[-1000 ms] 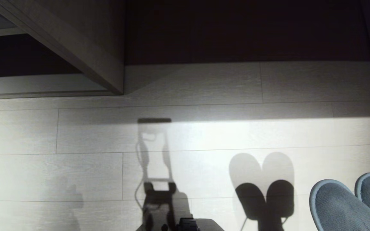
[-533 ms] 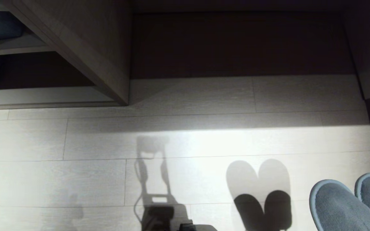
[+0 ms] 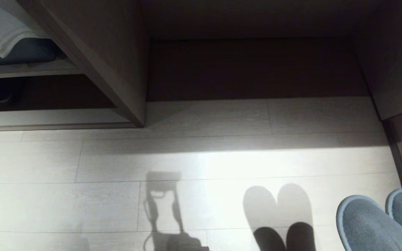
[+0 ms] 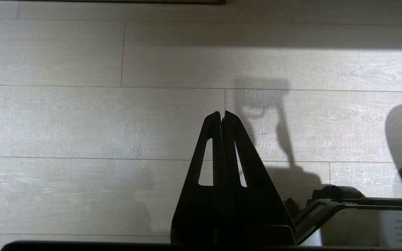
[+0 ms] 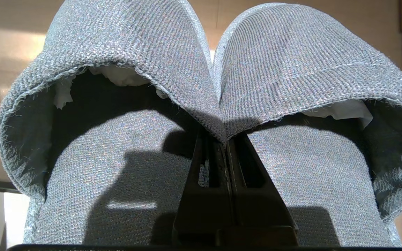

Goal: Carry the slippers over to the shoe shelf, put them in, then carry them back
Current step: Place the slippers into the shoe cabinet

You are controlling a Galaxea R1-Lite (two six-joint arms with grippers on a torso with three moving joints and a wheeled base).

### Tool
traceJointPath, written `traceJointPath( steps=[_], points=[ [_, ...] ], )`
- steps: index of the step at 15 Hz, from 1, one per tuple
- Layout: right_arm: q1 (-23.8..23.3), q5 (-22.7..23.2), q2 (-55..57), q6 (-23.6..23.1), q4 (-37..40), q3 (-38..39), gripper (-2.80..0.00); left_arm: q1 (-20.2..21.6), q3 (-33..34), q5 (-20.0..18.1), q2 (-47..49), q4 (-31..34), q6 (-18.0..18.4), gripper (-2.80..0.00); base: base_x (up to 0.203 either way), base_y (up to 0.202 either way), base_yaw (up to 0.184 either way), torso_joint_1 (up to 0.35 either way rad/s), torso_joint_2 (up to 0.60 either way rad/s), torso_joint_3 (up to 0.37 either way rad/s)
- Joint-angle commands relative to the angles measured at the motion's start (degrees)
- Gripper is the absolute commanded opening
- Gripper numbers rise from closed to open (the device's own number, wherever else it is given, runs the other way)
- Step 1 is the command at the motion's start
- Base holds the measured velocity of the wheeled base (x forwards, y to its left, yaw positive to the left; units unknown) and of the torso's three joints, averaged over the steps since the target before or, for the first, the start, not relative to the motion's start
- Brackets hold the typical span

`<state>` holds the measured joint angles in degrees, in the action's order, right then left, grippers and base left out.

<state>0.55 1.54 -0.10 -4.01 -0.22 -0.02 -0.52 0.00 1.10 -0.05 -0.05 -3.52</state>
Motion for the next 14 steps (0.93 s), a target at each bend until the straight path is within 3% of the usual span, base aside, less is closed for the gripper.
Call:
traceJointPath(
  steps=[1,14],
  points=[
    [0.1,0.0,0.0,0.0,0.0,0.0,-2.80,0.0,0.0,0.0,0.0,0.0,0.0,-2.80,0.000,0.000,0.000,0.004,0.00,0.206],
    [0.1,0.0,0.0,0.0,0.0,0.0,-2.80,0.0,0.0,0.0,0.0,0.0,-0.1,-2.80,0.000,0.000,0.000,0.003,0.00,0.205]
  ],
)
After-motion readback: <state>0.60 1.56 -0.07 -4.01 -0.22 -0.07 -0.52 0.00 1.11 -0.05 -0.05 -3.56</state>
